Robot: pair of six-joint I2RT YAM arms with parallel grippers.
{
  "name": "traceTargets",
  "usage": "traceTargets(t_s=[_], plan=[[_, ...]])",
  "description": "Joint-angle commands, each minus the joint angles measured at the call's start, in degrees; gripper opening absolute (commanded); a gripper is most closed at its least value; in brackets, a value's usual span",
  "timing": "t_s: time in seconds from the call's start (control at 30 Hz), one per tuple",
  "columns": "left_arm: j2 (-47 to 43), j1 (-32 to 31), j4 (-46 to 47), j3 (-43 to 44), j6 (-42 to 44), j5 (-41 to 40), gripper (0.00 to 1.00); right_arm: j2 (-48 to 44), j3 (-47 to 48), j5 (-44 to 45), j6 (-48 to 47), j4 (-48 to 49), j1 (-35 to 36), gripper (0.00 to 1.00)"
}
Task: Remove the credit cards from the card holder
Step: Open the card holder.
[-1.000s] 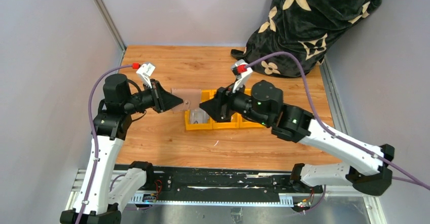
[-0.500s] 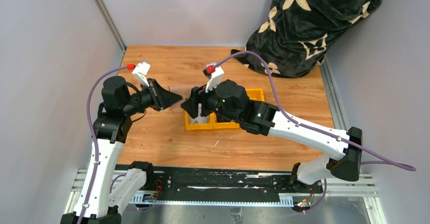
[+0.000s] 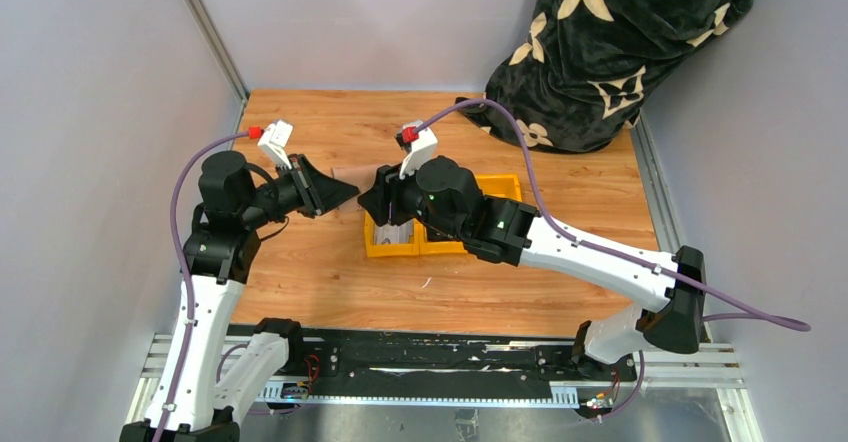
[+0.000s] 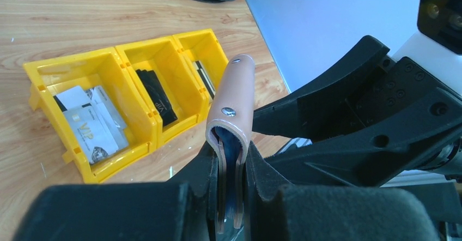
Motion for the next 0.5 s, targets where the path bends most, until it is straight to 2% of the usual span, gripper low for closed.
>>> traceTargets(t_s=[0.0, 0.1, 0.33, 0.4, 0.47], plan=[[-1.31, -0.01, 3.13, -0.09, -2.41, 1.89, 0.0, 2.04, 2.22, 0.59, -0.85, 0.22, 1.38, 0.45], [-1.18, -0.03, 3.21, -0.08, -2.5, 1.71, 0.0, 3.21, 3.51, -0.3, -1.33, 0.17, 2.12, 0.39], [-1.13, -0.02, 3.48, -0.49, -2.42, 1.29, 0.0, 4.57, 4.72, -2.75, 0.39, 0.96, 2.63, 0.32], [-1.21, -0.02, 3.45, -0.65, -2.41, 1.31, 0.0, 4.66, 4.88, -2.56, 0.61, 0.91, 2.6, 0.25], [-1.35, -0.01, 3.44, -0.82, -2.41, 1.22, 0.0, 4.62, 4.84, -2.11, 0.69, 0.95, 2.6, 0.13]])
